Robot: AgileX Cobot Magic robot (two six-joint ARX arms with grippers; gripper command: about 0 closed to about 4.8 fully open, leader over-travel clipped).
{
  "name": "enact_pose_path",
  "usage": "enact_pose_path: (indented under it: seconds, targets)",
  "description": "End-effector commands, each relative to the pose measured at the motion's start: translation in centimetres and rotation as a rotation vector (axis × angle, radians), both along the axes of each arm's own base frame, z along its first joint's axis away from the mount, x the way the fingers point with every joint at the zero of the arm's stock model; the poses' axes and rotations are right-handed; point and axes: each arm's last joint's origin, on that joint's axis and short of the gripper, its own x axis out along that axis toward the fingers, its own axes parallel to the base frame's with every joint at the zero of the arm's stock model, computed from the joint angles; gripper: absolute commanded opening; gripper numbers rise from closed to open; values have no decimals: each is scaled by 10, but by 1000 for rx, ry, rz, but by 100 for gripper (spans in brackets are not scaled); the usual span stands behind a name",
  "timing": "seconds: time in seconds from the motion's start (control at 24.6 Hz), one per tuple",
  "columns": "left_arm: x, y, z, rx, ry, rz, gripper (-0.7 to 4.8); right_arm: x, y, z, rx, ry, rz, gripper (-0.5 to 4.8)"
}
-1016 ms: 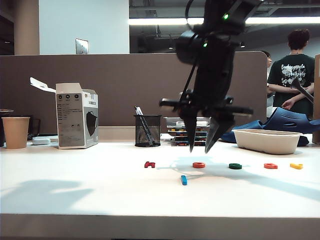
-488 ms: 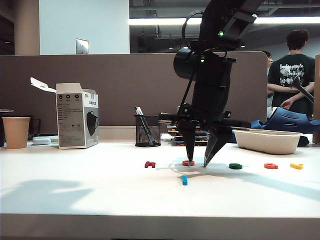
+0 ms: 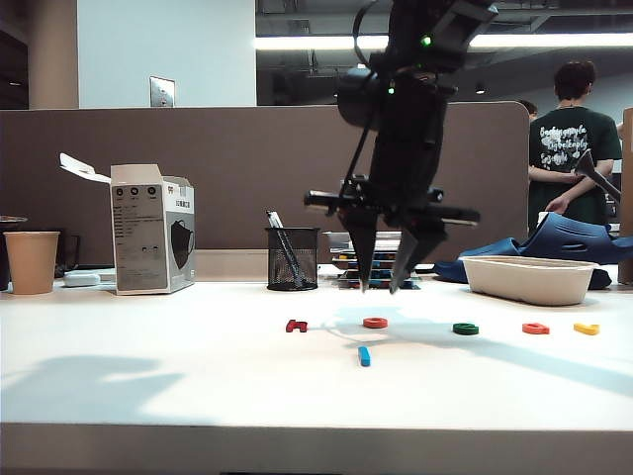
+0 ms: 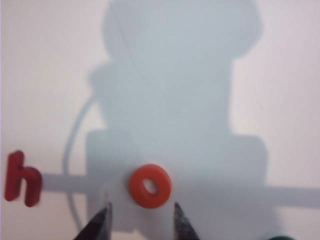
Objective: Select the appropriate letters from the row of letter magnets placed on the table to arrange into the word "love".
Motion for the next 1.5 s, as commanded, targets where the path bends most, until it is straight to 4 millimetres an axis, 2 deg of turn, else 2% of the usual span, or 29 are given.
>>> enact_pose_path:
  seconds: [0.04, 0.33, 0.61, 0.81, 1.5]
  targets:
    - [-1, 0, 1, -5, -9, 2, -5, 2, 2, 6, 12, -44, 19, 147]
    - [0, 0, 1, -5, -9, 2, -5, 7, -2, -7, -19, -12, 29, 144]
    - [0, 0, 1, -5, -9, 2, -5, 10, -9, -7, -34, -6, 34, 134]
    - [0, 0, 2, -6, -10, 3, -5, 9, -8, -8, -26, 2, 46, 134]
    - [1, 2, 2, 18, -42, 48, -5, 12, -6, -28, -46, 51, 49, 134]
